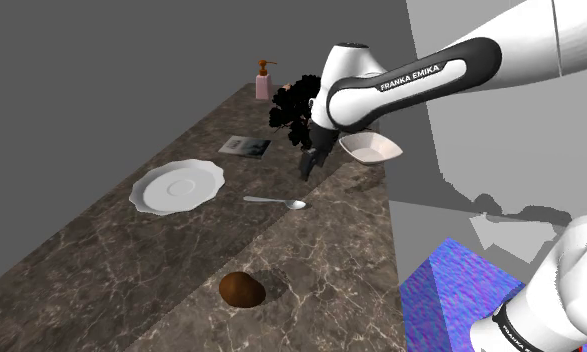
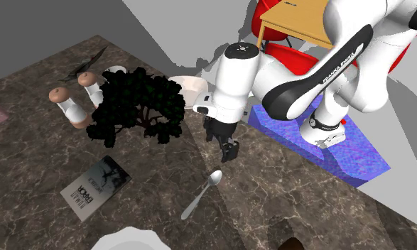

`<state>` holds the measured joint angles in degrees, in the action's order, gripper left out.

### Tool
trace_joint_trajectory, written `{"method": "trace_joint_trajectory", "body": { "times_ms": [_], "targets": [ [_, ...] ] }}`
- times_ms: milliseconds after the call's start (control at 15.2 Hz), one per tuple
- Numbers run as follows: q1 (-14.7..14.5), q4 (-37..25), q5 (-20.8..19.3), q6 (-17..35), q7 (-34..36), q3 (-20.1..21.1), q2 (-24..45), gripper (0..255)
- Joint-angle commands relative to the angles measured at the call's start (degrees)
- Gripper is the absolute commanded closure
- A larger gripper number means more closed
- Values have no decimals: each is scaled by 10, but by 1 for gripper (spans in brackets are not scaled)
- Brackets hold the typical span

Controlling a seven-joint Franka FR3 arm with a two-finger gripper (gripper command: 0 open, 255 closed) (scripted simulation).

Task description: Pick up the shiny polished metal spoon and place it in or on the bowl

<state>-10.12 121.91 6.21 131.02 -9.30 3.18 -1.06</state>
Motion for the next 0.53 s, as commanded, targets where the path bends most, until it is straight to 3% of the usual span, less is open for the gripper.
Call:
{"method": "trace_joint_trajectory", "body": {
  "times_ms": [0,462],
  "targets": [
    [-6,-25,9,15,-12,6,37,0],
    [-24,-134,32,46,-48,31,170,0]
  ]
}}
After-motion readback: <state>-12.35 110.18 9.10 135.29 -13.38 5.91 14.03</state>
